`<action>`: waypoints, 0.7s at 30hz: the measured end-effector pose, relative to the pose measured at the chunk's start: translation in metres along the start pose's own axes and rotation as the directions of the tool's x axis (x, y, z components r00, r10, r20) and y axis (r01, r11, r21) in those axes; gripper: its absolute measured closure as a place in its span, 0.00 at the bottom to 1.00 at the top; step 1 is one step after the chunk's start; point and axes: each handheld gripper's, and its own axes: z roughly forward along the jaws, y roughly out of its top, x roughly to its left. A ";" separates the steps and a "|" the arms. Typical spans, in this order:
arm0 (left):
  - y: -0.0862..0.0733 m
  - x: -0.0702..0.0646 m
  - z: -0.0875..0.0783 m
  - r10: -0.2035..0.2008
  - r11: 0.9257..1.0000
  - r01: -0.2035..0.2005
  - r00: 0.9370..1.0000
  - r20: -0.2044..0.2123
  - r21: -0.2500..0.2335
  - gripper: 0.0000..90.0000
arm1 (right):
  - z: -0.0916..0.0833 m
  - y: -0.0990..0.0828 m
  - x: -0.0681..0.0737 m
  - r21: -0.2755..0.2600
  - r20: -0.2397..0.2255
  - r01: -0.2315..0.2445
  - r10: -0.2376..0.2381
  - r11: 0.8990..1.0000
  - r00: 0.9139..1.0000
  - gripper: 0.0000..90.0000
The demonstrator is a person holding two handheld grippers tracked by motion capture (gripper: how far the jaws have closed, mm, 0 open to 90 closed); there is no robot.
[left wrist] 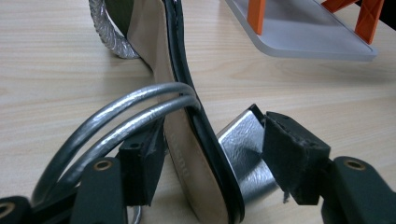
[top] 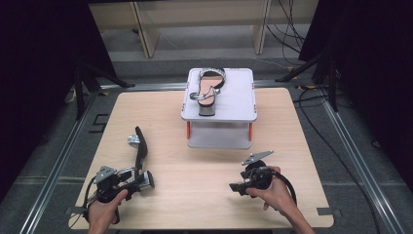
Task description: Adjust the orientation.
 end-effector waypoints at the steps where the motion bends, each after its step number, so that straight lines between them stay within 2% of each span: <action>1: 0.002 0.000 0.001 -0.002 1.000 0.002 1.000 0.002 -0.004 0.46 | 0.000 0.000 0.000 -0.001 0.002 0.003 -0.003 1.000 1.000 0.38; 2: 0.002 -0.001 0.002 -0.009 1.000 0.009 1.000 -0.002 -0.011 0.48 | 0.000 -0.001 0.000 0.004 -0.005 -0.004 0.004 1.000 1.000 0.38; 3: 0.004 -0.001 0.003 -0.005 1.000 0.005 1.000 -0.002 -0.011 0.50 | 0.000 -0.001 0.004 0.005 -0.007 -0.043 0.043 0.999 0.999 0.38; 4: 0.005 -0.001 0.004 -0.004 1.000 0.004 1.000 -0.006 -0.012 0.54 | 0.000 -0.001 0.002 0.005 -0.003 -0.013 0.013 1.000 1.000 0.38; 5: 0.007 -0.001 0.008 -0.012 0.999 0.012 1.000 0.000 -0.038 0.63 | 0.001 -0.001 0.001 0.001 -0.011 0.006 -0.006 1.000 1.000 0.38; 6: 0.007 -0.001 0.008 -0.012 0.999 0.012 1.000 0.000 -0.038 0.72 | 0.001 -0.001 0.001 0.001 -0.011 0.006 -0.006 1.000 1.000 0.38; 7: 0.009 0.000 0.008 0.006 0.999 -0.007 1.000 -0.013 -0.050 0.72 | 0.001 -0.001 0.001 0.008 -0.012 0.004 -0.004 1.000 1.000 0.38; 8: 0.010 0.000 0.009 0.002 0.998 -0.002 1.000 -0.009 -0.062 0.80 | 0.002 -0.001 0.001 0.010 -0.013 -0.001 0.001 1.000 1.000 0.38; 10: 0.013 -0.004 0.013 0.003 0.996 -0.001 1.000 0.020 -0.084 0.83 | 0.004 -0.001 0.001 -0.001 -0.012 0.009 -0.009 1.000 1.000 0.38; 12: 0.016 -0.012 0.015 0.049 0.994 -0.048 0.999 0.007 -0.094 0.87 | 0.003 -0.001 0.001 0.017 -0.008 0.001 -0.001 1.000 1.000 0.38; 13: 0.017 -0.016 0.016 0.066 0.993 -0.063 0.998 0.020 -0.099 0.89 | 0.003 -0.001 0.002 0.015 -0.011 0.000 0.001 1.000 1.000 0.38; 15: 0.018 -0.024 0.021 0.104 0.989 -0.102 0.994 0.017 -0.105 0.92 | 0.003 -0.002 0.003 0.003 -0.011 -0.009 0.009 1.000 1.000 0.38; 16: 0.019 -0.028 0.023 0.115 0.988 -0.112 0.993 0.027 -0.107 0.93 | 0.003 -0.002 0.001 -0.002 -0.009 0.006 -0.006 1.000 1.000 0.38; 21: 0.016 -0.053 0.042 0.167 0.985 -0.164 0.983 0.073 -0.047 0.96 | 0.002 -0.001 0.001 0.020 -0.009 -0.010 0.010 1.000 1.000 0.37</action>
